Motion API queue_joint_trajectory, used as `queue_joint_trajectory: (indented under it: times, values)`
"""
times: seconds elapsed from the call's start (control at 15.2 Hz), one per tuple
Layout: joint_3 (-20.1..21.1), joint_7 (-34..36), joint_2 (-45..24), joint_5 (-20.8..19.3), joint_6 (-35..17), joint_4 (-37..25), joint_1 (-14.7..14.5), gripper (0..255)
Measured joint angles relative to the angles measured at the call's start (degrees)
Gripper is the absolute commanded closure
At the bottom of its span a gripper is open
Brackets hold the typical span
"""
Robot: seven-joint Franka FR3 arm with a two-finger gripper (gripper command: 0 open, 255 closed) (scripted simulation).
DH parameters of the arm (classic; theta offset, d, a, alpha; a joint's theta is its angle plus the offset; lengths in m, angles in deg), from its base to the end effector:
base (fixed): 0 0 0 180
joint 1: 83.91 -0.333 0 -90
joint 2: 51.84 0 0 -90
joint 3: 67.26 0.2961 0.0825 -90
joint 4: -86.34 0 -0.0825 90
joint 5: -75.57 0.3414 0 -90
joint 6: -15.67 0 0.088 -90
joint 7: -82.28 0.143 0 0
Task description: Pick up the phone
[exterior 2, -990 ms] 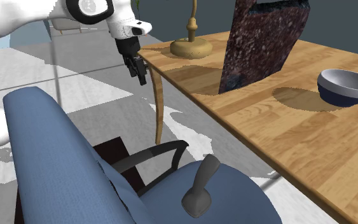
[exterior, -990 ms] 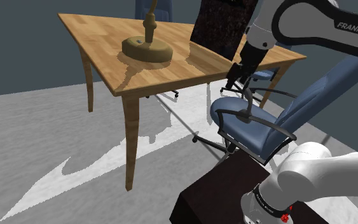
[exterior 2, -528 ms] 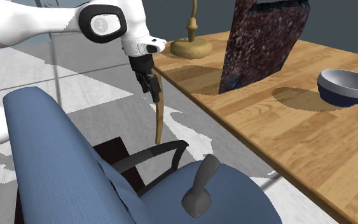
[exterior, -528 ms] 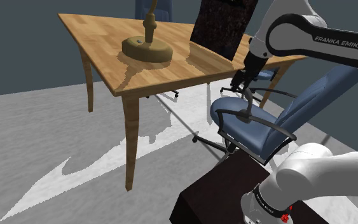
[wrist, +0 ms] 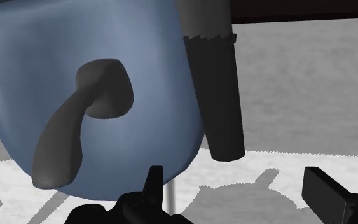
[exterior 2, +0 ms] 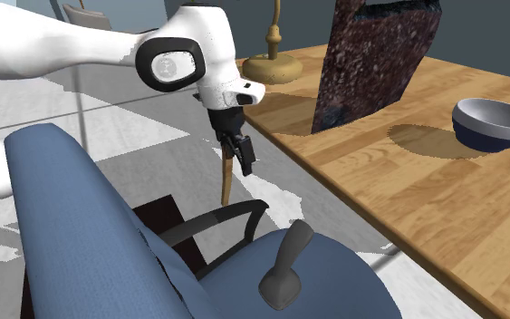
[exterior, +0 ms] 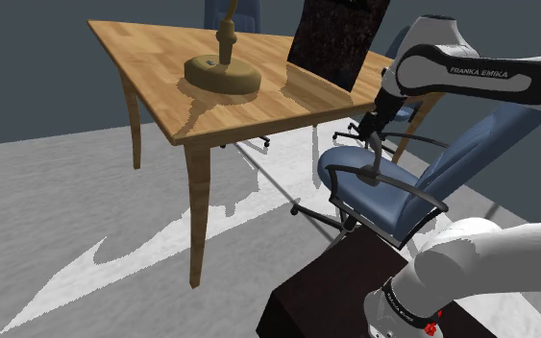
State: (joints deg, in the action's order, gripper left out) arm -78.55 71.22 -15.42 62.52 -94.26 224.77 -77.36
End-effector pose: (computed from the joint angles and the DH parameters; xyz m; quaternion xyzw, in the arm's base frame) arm 0.3261 -0.1360 0.4959 0.9964 -0.0121 0.0521 0.0650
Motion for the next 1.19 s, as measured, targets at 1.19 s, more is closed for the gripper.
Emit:
queue_joint_trajectory:
  times: [1.19]
  values:
    - [-16.6, -14.6, -21.8, -3.4, -19.9, -6.2, 4.9, 0]
